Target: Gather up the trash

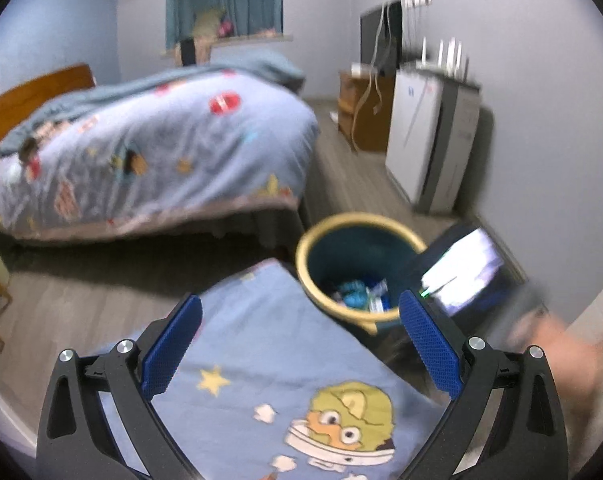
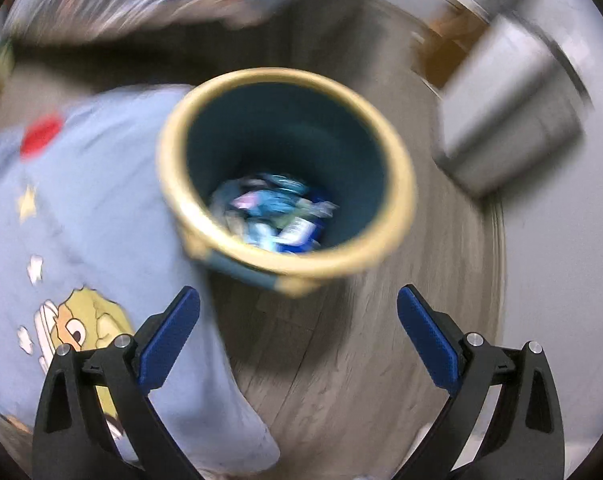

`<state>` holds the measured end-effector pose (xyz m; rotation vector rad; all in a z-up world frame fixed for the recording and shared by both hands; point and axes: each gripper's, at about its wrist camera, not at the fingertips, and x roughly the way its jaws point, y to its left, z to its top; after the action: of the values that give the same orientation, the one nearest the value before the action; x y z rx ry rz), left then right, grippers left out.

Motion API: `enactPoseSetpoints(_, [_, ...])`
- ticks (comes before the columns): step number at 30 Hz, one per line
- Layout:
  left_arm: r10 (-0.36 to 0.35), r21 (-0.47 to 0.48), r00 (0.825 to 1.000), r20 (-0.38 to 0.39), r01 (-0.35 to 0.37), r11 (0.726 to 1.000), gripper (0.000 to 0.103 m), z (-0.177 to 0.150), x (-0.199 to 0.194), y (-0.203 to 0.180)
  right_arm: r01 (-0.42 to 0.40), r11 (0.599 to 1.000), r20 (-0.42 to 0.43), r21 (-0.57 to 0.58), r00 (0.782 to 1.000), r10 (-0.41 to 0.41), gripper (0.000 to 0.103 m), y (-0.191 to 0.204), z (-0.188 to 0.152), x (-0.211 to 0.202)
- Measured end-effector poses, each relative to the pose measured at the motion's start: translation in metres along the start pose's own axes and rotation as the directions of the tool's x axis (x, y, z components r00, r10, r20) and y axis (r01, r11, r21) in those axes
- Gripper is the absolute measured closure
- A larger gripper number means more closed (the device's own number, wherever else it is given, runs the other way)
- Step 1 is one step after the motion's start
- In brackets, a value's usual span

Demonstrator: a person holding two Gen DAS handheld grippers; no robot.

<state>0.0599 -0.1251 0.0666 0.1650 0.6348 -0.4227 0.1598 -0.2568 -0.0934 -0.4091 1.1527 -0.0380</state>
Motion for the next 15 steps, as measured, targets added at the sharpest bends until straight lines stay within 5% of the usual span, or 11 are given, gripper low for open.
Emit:
enactPoseSetpoints(3, [0.018, -0.002, 1.0, 0.02, -0.018, 1.0, 0.005, 0.002, -0.016, 0.023, -0.101, 0.986, 0.043, -0.132, 0.993, 0.107, 0.006, 0.098, 0.031, 0.002])
enactPoseSetpoints(8, [0.04, -0.064, 0.999, -0.02, -0.042, 0.997, 0.005, -0.002, -0.025, 0.066, -0.347, 0.92, 0.128, -0.183, 0.919, 0.373, 0.006, 0.281, 0.069, -0.011])
enactPoseSetpoints(10, [0.04, -0.104, 0.999, -0.024, -0.043, 0.994, 0.005, -0.005, -0.029, 0.083, -0.386, 0.908, 0.181, -0.166, 0.893, 0.412, 0.006, 0.339, 0.079, -0.022])
enactPoseSetpoints(15, [0.047, -0.15, 0.998, -0.047, -0.054, 0.987, 0.005, -0.016, -0.032, 0.113, -0.388, 0.922, 0.235, -0.017, 0.894, 0.381, 0.006, 0.409, 0.094, -0.027])
